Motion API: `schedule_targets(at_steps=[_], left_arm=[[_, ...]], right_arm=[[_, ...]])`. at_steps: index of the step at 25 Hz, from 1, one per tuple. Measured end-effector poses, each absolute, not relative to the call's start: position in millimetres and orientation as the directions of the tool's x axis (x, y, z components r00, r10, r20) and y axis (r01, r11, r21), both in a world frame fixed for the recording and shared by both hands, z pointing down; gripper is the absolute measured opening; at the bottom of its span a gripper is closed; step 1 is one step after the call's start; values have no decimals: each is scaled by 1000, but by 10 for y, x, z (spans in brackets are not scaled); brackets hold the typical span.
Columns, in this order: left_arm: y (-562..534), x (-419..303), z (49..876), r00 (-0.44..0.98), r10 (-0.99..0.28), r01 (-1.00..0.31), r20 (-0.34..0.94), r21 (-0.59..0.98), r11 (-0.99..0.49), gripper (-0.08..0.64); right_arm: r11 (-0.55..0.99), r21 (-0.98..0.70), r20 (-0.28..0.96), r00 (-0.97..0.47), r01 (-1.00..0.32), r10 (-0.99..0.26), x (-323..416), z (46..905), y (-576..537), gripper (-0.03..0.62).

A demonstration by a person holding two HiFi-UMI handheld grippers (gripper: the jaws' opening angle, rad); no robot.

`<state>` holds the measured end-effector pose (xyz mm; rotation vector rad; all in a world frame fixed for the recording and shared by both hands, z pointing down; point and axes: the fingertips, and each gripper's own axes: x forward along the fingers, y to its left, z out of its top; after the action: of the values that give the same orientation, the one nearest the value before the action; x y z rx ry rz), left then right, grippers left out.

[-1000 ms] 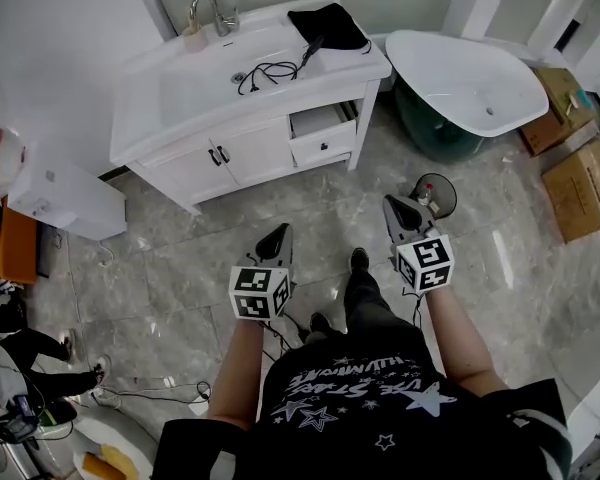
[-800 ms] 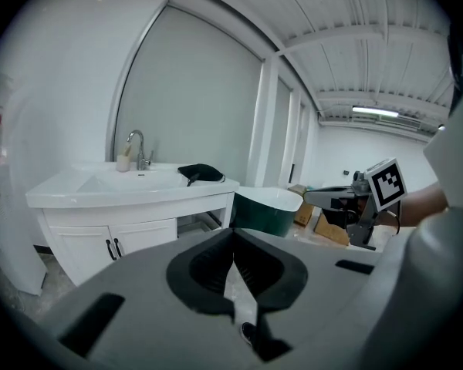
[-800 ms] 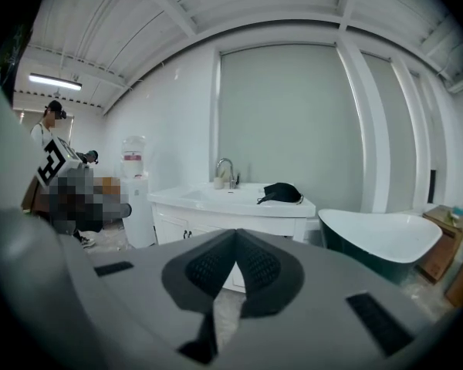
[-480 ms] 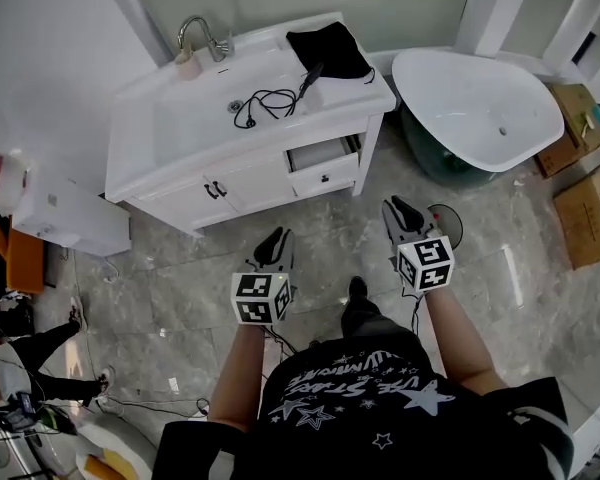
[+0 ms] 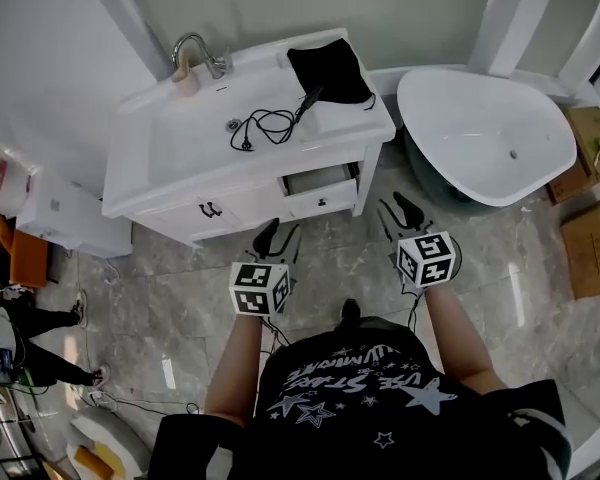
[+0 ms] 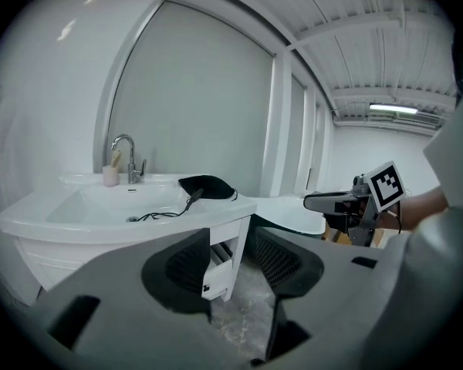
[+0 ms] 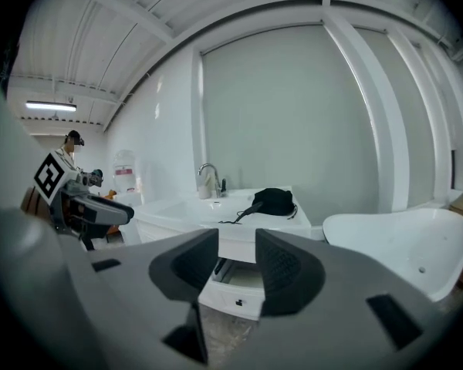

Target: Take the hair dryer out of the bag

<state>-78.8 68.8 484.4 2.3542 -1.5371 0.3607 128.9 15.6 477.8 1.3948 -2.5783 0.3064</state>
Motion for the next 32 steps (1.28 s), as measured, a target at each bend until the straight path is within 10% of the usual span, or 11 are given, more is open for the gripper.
schedule_targets(at_steps=[32], left_arm=[[-1294,-647,4947,457,-807,-887,374,131,-442,322]], right_arm=[[499,-45,331,-485,-865,-810,1379,4997,-1642,155]])
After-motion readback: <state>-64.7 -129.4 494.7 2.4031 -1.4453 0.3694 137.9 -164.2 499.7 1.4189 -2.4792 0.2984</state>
